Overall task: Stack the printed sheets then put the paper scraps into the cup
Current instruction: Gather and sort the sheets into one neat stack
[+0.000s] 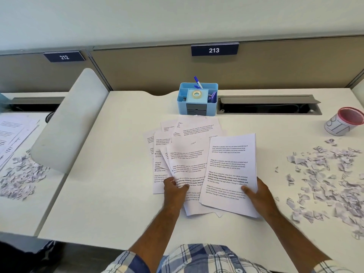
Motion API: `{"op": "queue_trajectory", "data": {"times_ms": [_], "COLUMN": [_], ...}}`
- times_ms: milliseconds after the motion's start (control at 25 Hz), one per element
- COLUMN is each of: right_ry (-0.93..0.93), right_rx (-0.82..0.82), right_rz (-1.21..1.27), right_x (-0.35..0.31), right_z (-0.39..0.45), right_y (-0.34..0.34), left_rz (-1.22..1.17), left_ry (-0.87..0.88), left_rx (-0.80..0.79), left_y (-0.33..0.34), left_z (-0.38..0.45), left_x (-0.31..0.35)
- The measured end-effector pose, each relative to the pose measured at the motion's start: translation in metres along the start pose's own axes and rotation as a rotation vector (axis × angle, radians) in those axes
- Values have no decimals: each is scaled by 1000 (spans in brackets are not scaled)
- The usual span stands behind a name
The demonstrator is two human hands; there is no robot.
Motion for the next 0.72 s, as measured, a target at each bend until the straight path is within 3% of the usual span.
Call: {"op": "queue_trajectory", "data": {"times_ms": [160,360,720], "right_ry": [-27,-9,-12], "right_rx": [17,-8,4], "right_rz": [1,57,129], "right_x": [-3,3,3], "right_z": [-4,-5,-5], "right_y": [2,2,-4], "left_rz": [-75,52,144], "left_ry": [0,97,280], "left_rx": [-29,-91,1], "left_y": [3,-4,-58], "left_z": [-4,-1,0], "left_x": [11,19,47]}}
Point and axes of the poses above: each hand's wrist, its own z-axis towards the middle knuckle, its own y-axis out of the palm, x = y × z, the point moved 1 cm from there along z, towards the middle knuckle, and after that the axes turned 9 degrees about -z, right-handed, at the moved point
